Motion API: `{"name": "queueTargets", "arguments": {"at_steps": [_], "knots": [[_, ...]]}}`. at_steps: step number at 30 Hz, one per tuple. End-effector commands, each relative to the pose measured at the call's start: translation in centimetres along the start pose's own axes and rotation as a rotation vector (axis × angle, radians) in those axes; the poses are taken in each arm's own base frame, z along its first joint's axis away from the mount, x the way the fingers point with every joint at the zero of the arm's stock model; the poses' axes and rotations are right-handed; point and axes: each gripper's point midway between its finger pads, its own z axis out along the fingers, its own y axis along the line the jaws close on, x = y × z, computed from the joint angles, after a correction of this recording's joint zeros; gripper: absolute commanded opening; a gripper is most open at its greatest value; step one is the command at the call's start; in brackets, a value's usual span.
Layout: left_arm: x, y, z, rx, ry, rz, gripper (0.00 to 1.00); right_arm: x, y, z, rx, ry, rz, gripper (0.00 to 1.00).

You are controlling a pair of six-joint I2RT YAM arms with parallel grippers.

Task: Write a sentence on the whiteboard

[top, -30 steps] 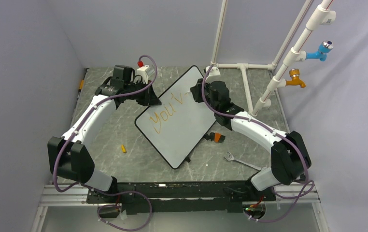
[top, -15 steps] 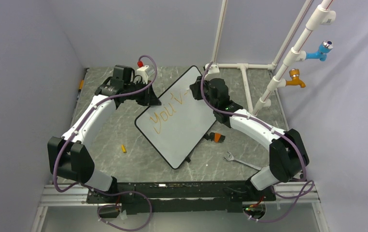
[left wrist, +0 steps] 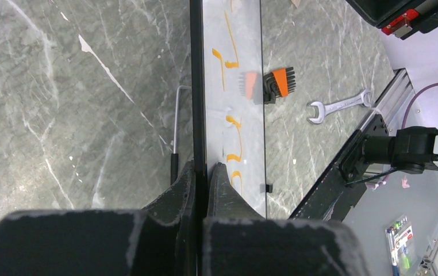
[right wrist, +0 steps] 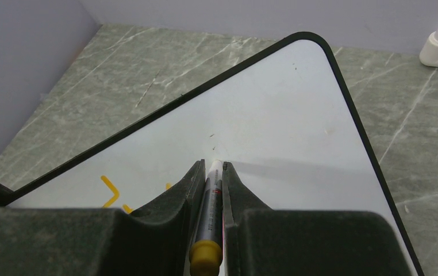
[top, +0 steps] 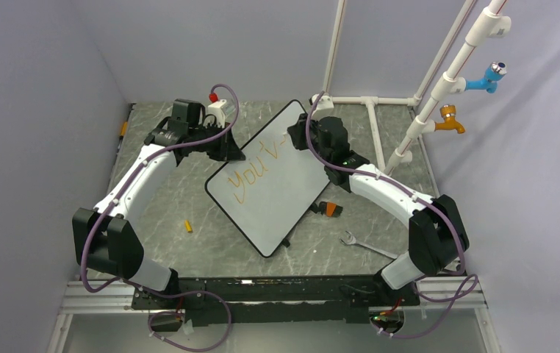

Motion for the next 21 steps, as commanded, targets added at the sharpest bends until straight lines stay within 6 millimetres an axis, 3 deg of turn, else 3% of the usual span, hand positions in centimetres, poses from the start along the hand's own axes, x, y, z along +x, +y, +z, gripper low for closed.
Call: {"name": "queueTargets", "arguments": {"at_steps": [1, 21], "knots": [[0.0, 1.3, -0.4, -0.087, -0.004, 0.135, 0.0, -1.6, 2.0, 0.1, -0.08, -0.037, 0.032, 0.0], [0.0, 1.3, -0.5, -0.09, -0.006, 0.136, 0.0, 1.7, 2.8, -1.8, -0.134, 0.037, 0.059, 0.0]]}}
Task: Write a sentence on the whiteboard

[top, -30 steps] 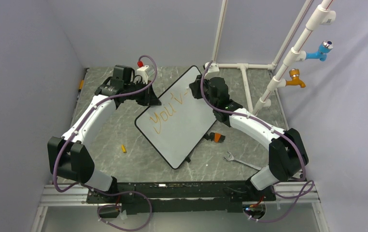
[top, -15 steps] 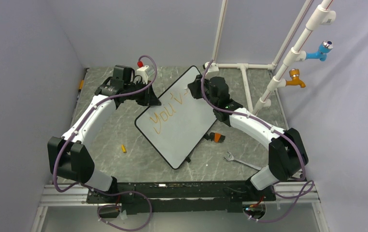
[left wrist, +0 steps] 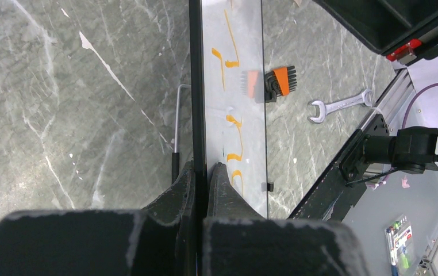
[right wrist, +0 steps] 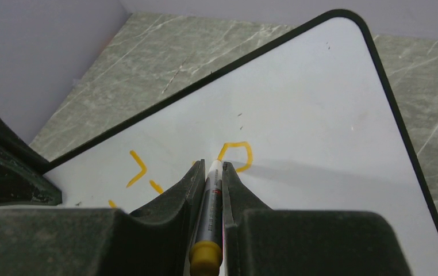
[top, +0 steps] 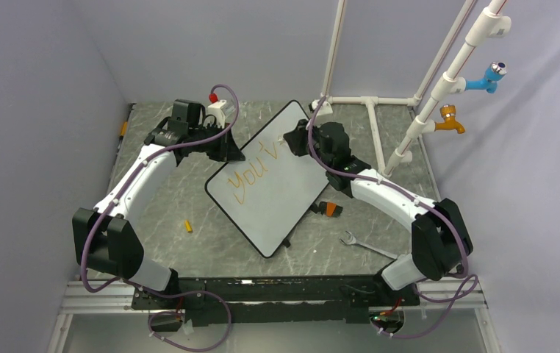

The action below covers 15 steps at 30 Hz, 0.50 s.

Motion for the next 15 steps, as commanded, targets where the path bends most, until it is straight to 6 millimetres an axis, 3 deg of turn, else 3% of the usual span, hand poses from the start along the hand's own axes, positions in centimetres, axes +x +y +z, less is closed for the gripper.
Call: {"name": "queueTargets", "arguments": {"at_steps": [1, 15], "knots": [[-0.2, 1.2, -0.5, -0.084, -0.013, 0.142, 0.0, 1.0, 1.2, -0.9, -0.048, 0.022, 0.019, 0.0], [-0.2, 1.2, -0.5, -0.082, -0.014, 0.141, 0.0, 2.4, -0.9, -1.5, 0.046, 0.042, 0.0, 0.0]]}}
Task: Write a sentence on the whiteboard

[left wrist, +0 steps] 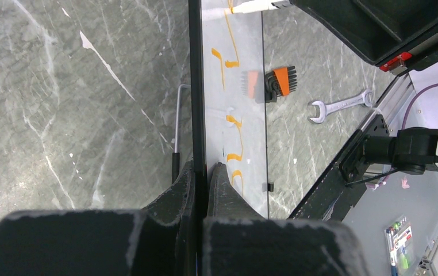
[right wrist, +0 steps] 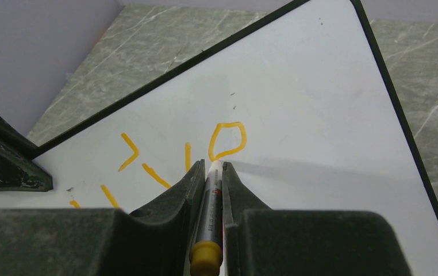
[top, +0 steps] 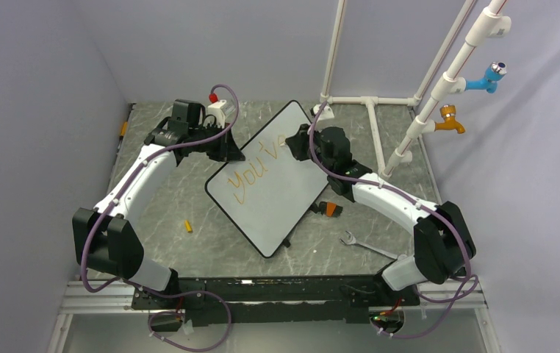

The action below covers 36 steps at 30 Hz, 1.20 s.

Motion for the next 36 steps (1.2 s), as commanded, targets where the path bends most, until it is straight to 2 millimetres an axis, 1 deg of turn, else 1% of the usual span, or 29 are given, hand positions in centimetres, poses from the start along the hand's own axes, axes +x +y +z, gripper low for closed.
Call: {"name": "queueTargets", "arguments": {"at_steps": [1, 7, 15, 31, 36], "knots": [[-0.2, 1.2, -0.5, -0.082, -0.014, 0.142, 0.0, 1.1, -0.8, -0.5, 0.04, 0.023, -0.007, 0.0], [-0.2, 1.2, -0.4, -0.082, -0.013, 0.142, 0.0, 1.4, -1.6, -0.6, 0.076, 0.026, -0.022, 0.0], [-0.1, 1.3, -0.3, -0.081, -0.009, 0.14, 0.0, 0.9, -2.5, -0.4, 0.114, 0.014, -0.038, 0.0], [-0.1, 1.3, -0.3, -0.081, -0.008, 0.141, 0.0, -2.4, -2.5, 1.0, 0.13, -0.048, -0.057, 0.0], [-0.1, 1.3, -0.3, -0.083, -0.007, 0.14, 0.0, -3.4, -2.2, 0.8, 0.13, -0.062, -0.069, 0.0]]}}
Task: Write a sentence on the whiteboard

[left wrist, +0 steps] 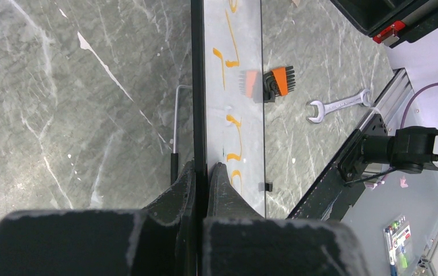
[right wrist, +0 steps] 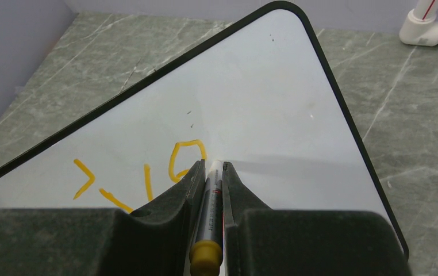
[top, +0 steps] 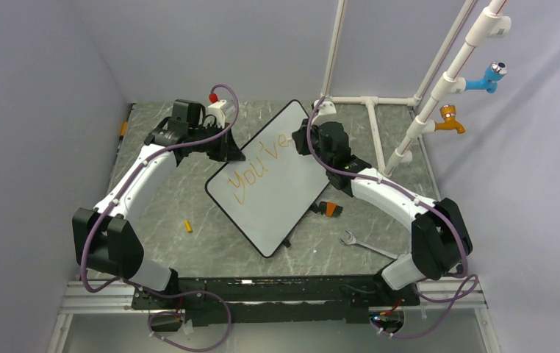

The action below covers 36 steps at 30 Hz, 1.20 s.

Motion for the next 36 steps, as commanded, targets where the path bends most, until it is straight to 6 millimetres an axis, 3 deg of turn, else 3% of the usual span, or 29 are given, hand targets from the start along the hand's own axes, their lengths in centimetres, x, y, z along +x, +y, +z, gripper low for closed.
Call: {"name": "queueTargets", "arguments": {"at_steps": [1, 12, 16, 27, 36], "knots": [[-0.1, 1.3, -0.3, -0.085, -0.008, 0.144, 0.0, -2.7, 0.3, -0.1, 0.003, -0.052, -0.016, 0.0], [-0.1, 1.4, -0.3, -0.092, -0.008, 0.138, 0.0, -7.0, 0.5, -4.5, 0.007, -0.138, -0.015, 0.0], [-0.2, 1.5, -0.4, -0.099, -0.012, 0.139, 0.0, -7.4, 0.7, -5.9, -0.008, -0.149, -0.006, 0.0], [-0.3, 1.8, -0.4, -0.116, -0.013, 0.13, 0.0, -5.2, 2.7, -7.7, -0.112, -0.094, 0.009, 0.0], [-0.4, 3.6, -0.8, -0.221, -0.022, 0.116, 0.0, -2.5, 6.5, -9.1, -0.248, -0.054, -0.039, 0.0]]}}
